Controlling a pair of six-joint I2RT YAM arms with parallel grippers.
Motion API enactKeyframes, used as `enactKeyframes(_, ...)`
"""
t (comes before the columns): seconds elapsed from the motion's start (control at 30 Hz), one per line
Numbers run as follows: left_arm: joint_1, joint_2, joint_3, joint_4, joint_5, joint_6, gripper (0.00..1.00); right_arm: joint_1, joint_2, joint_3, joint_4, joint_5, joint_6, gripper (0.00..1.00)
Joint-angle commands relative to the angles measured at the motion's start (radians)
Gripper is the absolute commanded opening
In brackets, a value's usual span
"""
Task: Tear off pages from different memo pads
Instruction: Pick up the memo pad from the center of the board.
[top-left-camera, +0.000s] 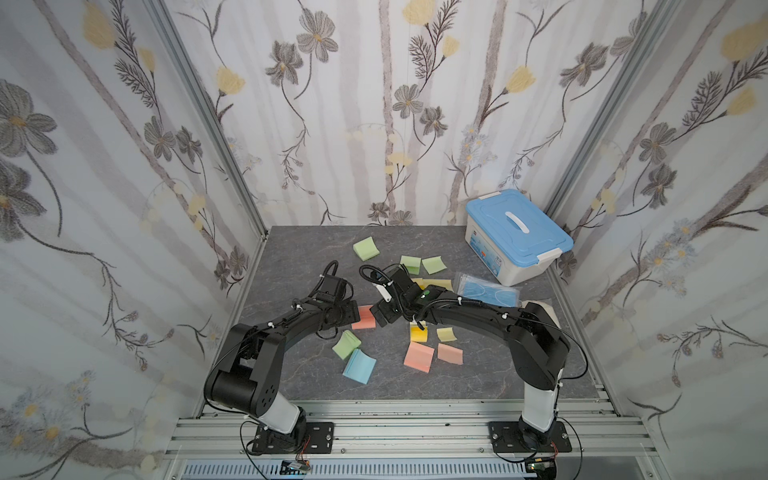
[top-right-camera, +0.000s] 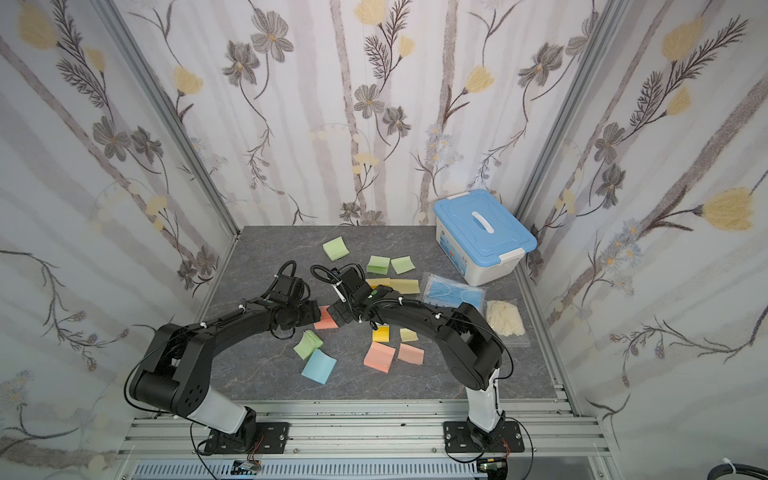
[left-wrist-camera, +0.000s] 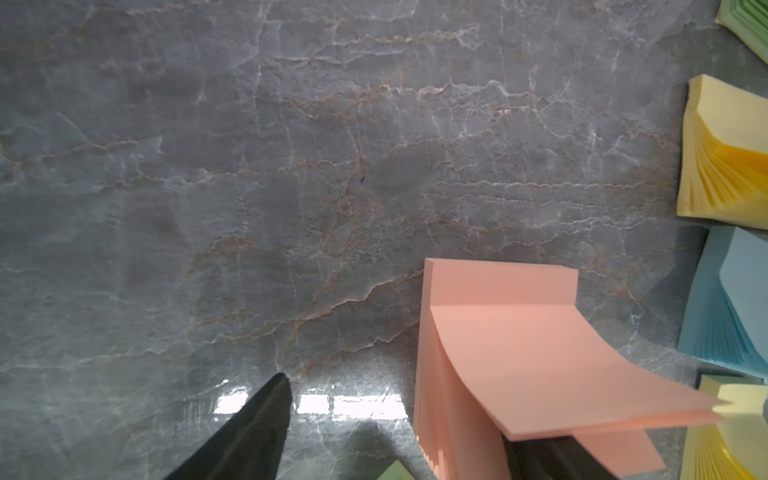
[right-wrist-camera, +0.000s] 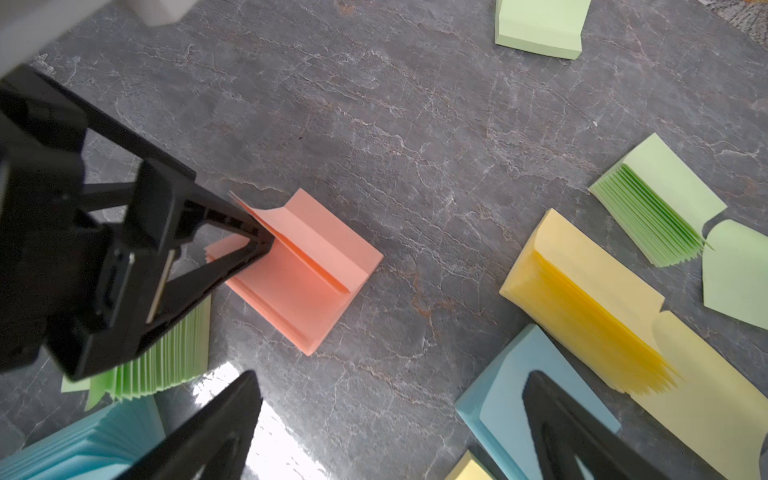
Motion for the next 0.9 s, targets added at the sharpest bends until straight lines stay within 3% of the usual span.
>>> enactKeyframes(0.0, 0.004, 0.007, 0.005, 0.016, 0.026, -0.007, 0.81, -0.002, 0.044, 0.048, -0.033, -0.013, 0.015, 1.0)
enactKeyframes(0.3, 0.005, -0.038, -0.011, 0.028, 0.063, -0.021, 0.8, -0.037, 0.068, 0.078, -0.043, -0.049, 0.056, 1.0)
enactKeyframes(0.57, 0.005, -0.211, -0.092, 0.077, 0.061, -0.064, 0.81, -0.049, 0.009, 0.022, -0.049, -0.06, 0.078, 1.0)
enactKeyframes(0.87, 0.005, -0.176, -0.092, 0.084, 0.082, -0.075, 0.8, -0.049, 0.018, 0.035, -0.051, -0.068, 0.09, 1.0)
